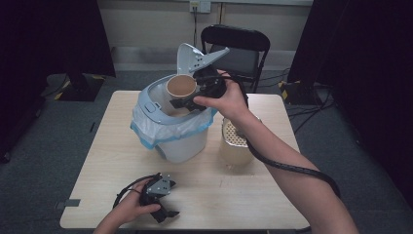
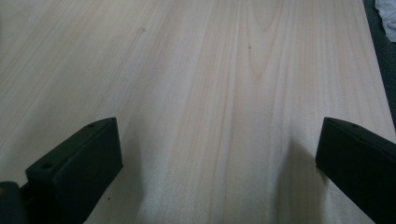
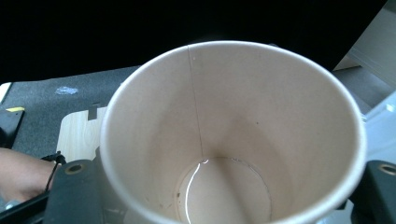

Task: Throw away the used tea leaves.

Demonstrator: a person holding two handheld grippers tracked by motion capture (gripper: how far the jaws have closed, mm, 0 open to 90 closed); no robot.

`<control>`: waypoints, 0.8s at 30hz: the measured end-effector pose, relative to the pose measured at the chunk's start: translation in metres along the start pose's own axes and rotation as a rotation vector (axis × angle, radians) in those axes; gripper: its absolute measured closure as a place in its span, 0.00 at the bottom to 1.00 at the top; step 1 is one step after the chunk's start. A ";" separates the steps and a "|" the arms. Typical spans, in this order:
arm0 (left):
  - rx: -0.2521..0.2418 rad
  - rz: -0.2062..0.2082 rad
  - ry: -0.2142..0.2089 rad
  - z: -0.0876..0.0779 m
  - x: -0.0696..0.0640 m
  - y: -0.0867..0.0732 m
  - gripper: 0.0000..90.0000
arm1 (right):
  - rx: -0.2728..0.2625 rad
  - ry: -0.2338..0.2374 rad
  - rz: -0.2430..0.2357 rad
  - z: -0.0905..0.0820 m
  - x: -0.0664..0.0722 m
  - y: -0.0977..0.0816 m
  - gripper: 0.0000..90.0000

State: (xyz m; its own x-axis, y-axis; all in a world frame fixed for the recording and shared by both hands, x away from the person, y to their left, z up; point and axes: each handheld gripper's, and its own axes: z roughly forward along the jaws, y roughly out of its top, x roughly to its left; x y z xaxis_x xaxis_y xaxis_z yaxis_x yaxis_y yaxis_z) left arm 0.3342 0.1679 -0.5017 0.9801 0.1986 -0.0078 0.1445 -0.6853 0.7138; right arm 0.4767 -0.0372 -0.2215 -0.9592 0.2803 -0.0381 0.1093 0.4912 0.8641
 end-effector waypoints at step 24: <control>-0.002 0.002 -0.001 0.000 0.000 0.000 0.00 | -0.002 -0.108 0.022 0.049 -0.011 0.002 0.28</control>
State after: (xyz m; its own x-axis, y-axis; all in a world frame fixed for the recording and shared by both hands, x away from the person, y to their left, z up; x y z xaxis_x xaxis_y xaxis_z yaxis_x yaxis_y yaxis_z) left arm 0.3344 0.1680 -0.5019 0.9805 0.1962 -0.0069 0.1419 -0.6842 0.7154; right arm 0.5002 0.0011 -0.2438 -0.9229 0.3780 -0.0730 0.1290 0.4822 0.8665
